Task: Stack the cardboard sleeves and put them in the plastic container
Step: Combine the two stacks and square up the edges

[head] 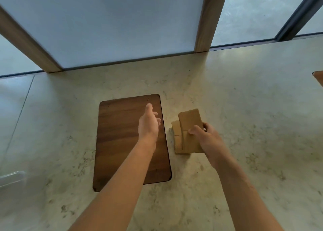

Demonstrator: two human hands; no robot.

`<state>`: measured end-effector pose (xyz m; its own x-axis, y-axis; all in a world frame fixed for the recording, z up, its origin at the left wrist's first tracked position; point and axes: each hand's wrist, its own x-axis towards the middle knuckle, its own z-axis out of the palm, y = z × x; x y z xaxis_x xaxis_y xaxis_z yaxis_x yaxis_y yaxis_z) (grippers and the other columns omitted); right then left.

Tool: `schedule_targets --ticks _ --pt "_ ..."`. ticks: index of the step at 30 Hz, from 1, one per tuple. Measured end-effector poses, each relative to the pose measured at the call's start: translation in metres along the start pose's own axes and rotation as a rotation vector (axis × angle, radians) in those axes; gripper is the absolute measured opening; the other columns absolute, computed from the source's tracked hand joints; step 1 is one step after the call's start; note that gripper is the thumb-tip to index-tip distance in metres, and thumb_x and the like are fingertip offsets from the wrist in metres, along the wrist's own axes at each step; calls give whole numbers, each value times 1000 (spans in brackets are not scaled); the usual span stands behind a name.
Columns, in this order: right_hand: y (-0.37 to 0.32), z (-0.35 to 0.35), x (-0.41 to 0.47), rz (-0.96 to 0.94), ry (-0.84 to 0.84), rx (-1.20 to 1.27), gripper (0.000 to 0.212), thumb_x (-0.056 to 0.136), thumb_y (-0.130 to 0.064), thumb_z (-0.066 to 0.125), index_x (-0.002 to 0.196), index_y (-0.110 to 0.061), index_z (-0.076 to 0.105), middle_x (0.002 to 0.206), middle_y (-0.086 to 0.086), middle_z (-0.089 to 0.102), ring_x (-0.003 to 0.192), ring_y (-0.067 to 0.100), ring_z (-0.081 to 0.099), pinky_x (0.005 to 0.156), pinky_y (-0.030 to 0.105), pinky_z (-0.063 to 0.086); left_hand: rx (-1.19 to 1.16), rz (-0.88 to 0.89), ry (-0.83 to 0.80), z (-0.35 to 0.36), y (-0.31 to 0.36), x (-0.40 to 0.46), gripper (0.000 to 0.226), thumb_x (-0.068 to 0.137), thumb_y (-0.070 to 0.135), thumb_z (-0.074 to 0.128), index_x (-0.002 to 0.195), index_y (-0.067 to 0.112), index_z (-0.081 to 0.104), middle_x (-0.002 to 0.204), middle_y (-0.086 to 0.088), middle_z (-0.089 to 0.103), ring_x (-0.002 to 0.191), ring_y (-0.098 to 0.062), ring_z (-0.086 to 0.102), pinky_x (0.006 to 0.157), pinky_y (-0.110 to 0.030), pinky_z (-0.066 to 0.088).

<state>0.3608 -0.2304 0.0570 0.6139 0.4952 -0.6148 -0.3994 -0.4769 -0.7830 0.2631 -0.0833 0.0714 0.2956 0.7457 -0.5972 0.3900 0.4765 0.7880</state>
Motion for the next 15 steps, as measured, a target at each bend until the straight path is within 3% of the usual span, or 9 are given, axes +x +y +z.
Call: schedule_targets --ticks 3,5,7,8,9,10,11,12,15 --pt "-4 -5 16 85 4 -51 54 86 -36 68 137 -19 57 114 5 67 103 26 63 83 40 54 -226 -236 -136 -4 -27 -4 79 110 62 27 159 1 38 159 -22 49 149 -35 45 125 -49 32" --pt "-6 1 22 117 -4 -38 59 80 -41 67 134 -18 58 114 6 64 101 26 60 77 37 49 -350 -291 -193 -2 -34 -5 87 107 67 24 165 2 22 172 -19 31 159 -32 29 128 -46 23" --pt "-6 8 26 122 11 -16 63 77 -44 66 133 -17 56 113 4 61 99 24 58 71 34 44 -368 -275 -253 2 -36 -4 91 105 72 20 166 4 15 174 -15 27 160 -27 27 127 -41 24" --pt "-3 12 28 116 27 -22 60 81 -44 65 133 -18 55 112 2 60 97 22 57 68 32 42 -358 -272 -288 5 -37 -4 90 105 73 17 164 5 18 169 -12 40 155 -21 38 123 -37 33" --pt "-1 17 29 106 46 -42 56 85 -44 64 133 -19 53 110 1 59 95 20 57 65 31 41 -344 -268 -319 8 -38 -3 87 104 73 15 159 6 26 150 -7 64 139 -12 59 111 -30 50" --pt "2 21 30 92 64 -67 53 87 -44 63 133 -20 52 109 -1 59 94 18 57 64 31 41 -323 -264 -332 10 -37 -4 82 104 73 13 149 8 35 117 0 82 108 -4 76 86 -23 62" --pt "5 24 31 78 81 -95 53 87 -46 62 132 -21 51 108 -2 59 93 17 57 63 30 42 -315 -275 -339 13 -37 -3 77 104 74 12 140 13 42 89 4 85 81 -3 80 64 -21 63" --pt "8 28 31 59 99 -125 54 87 -48 61 133 -22 49 107 -4 60 93 16 58 63 30 44 -301 -288 -335 16 -38 -1 75 103 76 13 135 19 50 81 3 84 73 -7 80 57 -23 62" --pt "14 35 27 3 133 -276 63 85 -56 56 137 -21 48 113 -4 56 95 16 59 69 32 50 -290 -346 -349 24 -37 2 94 99 81 14 128 11 70 112 -12 83 105 -25 79 77 -37 63"
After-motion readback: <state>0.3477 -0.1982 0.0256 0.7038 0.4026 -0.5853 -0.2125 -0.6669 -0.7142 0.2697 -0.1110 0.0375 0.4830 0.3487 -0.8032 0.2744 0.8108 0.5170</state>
